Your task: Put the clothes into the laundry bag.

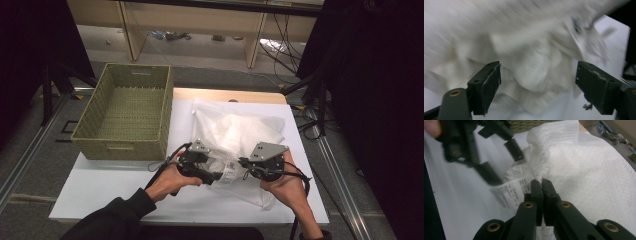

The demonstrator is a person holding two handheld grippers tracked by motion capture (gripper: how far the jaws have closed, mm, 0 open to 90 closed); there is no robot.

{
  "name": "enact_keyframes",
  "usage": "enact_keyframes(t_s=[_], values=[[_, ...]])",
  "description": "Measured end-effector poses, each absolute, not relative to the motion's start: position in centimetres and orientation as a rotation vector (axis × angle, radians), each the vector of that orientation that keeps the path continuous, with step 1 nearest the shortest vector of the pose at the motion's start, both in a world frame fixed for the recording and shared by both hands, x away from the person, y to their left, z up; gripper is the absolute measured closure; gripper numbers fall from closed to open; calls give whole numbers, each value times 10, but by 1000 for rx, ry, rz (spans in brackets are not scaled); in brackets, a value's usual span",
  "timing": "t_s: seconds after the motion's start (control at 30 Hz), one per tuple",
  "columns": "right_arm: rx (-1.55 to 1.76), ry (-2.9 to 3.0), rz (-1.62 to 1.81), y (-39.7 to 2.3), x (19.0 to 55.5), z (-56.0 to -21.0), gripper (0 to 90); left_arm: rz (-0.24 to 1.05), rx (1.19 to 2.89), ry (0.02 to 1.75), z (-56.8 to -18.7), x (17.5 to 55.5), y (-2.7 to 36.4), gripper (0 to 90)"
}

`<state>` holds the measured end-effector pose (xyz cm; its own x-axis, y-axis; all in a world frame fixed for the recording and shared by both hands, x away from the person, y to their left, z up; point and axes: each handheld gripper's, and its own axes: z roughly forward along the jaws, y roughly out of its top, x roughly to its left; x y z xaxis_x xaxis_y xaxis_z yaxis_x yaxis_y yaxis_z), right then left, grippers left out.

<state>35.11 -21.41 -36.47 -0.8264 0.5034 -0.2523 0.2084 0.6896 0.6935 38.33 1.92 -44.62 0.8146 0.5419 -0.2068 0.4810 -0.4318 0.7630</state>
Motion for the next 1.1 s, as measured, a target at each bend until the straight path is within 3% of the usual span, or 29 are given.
enact_keyframes(t_s=[0.17,0.23,0.33,0.47,0.67,0.77,0.87,0.93,1.1], values=[[556,2486,934,-211,351,-367,900,128,2221,730,-466,383,3,177],[563,2489,938,-211,350,-368,900,128,2257,704,-467,391,2,365],[557,2499,931,-211,350,-370,900,141,2140,784,-465,403,-6,676],[541,2485,945,-211,349,-367,900,151,2063,778,-450,409,-15,765],[514,2453,1009,-210,340,-349,900,190,1937,778,-438,421,-35,779],[538,2461,981,-216,343,-356,900,229,1958,862,-455,442,-32,768],[586,2476,965,-222,346,-366,900,189,1974,901,-470,448,-24,723],[577,2492,954,-224,349,-371,900,180,1997,878,-472,443,-20,659],[592,2505,941,-222,351,-376,900,196,2066,860,-465,429,-17,374]])
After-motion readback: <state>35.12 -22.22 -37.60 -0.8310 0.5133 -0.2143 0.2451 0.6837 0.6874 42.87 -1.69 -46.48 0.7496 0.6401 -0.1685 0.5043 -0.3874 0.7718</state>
